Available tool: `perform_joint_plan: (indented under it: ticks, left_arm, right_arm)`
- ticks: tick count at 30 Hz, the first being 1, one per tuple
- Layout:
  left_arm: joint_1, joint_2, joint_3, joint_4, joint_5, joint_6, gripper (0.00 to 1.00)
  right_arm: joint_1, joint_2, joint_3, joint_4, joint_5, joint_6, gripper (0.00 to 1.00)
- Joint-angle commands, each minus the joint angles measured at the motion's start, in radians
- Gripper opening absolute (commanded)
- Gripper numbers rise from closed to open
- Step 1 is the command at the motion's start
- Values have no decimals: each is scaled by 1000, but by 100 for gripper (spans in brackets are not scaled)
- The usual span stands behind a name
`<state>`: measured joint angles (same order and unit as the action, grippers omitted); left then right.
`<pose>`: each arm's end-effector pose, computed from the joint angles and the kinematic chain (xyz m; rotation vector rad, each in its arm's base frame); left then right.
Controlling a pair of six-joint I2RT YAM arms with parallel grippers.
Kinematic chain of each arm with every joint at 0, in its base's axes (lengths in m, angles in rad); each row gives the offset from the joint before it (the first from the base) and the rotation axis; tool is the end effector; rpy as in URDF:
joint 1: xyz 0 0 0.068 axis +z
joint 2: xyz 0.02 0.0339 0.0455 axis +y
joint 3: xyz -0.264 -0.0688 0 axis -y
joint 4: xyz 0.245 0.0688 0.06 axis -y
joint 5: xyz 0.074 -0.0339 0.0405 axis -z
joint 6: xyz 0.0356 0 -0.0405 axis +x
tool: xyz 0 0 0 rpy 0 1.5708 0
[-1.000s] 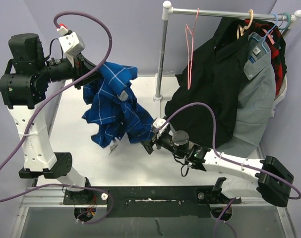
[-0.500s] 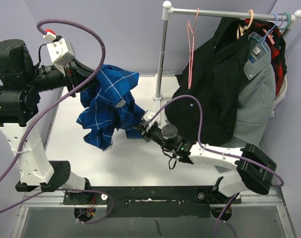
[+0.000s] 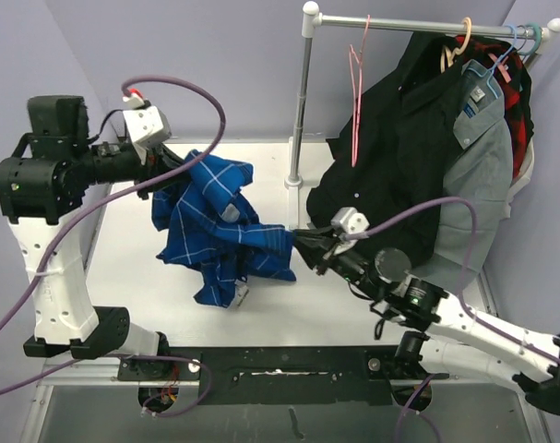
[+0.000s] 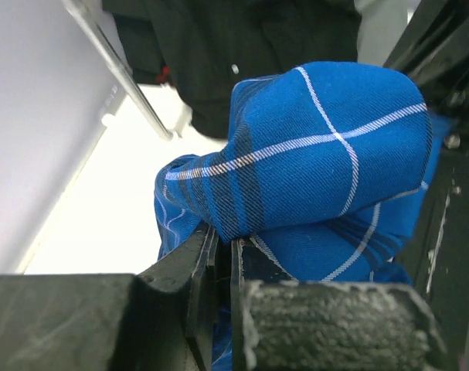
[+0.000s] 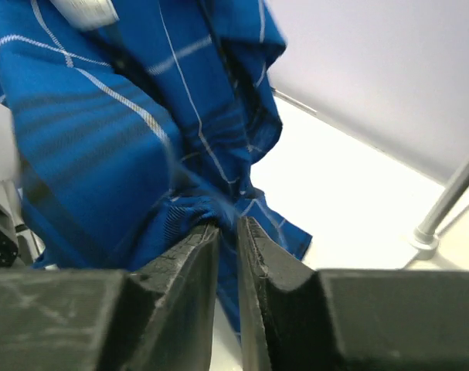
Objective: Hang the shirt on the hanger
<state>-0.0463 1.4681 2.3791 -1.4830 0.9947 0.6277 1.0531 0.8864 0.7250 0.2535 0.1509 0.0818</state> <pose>0.1727 -0.0379 0.5559 1.1270 1.5624 -0.6719 0.1102 0.1827 0.3479 -0.6009 1.4097 0.8028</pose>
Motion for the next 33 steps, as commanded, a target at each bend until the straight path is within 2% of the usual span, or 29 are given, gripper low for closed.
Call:
perform_joint_plan:
  ticks: [1,2,3,4,5,7,9,14,17,18,19,21,22,24,27,30,33]
  left_arm:
    - [-102,48,-120,-101,-154,212,0]
    - [-145,57,-189,-91,-192,222,0]
    - [-197,68,-261,-73,-239,229,0]
    - [-246,76,-333,-38,-286,234,0]
    - [-287,82,-407,9,-329,231,0]
    - [-365,110,-518,110,-407,225,0]
    - [-428,179,-556,158,-441,224,0]
    - [-504,406,-453,124,-440,232,0]
    - [-536,477,-413,118,-444,231,0]
    - [-544,488,-411,133,-452,218,5]
    - [-550,495,-408,146,-465,205,22]
    - [-554,504,-385,133,-481,178,93]
    - [-555,499,-366,112,-492,166,97]
    - [-552,466,-322,42,-488,165,98]
    - [-545,310,-356,14,-461,186,98]
    - [-532,113,-446,32,-465,182,98]
    - [-478,-8,-458,-8,-408,176,98]
  right_arm:
    - [13,-103,-93,-235,7,184,37]
    - [31,-126,-101,-266,59,214,59]
    - [59,-153,-108,-286,125,230,74]
    - [110,-182,-111,-297,194,227,94]
    - [148,-207,-106,-303,263,212,99]
    - [194,-229,-72,-319,337,160,98]
    - [206,-216,-14,-344,335,109,98]
    - [218,-144,140,-440,267,-4,98]
    - [223,-113,207,-511,181,-98,98]
    - [223,-102,225,-537,149,-140,98]
    - [223,-91,241,-565,120,-172,98]
    - [223,-46,268,-623,37,-234,98]
    - [223,-17,285,-666,16,-258,98]
    - [224,64,331,-770,-75,-331,98]
    - [225,185,376,-882,-153,-448,98]
    - [226,271,379,-869,-194,-540,98]
    - [225,344,385,-791,-269,-587,98]
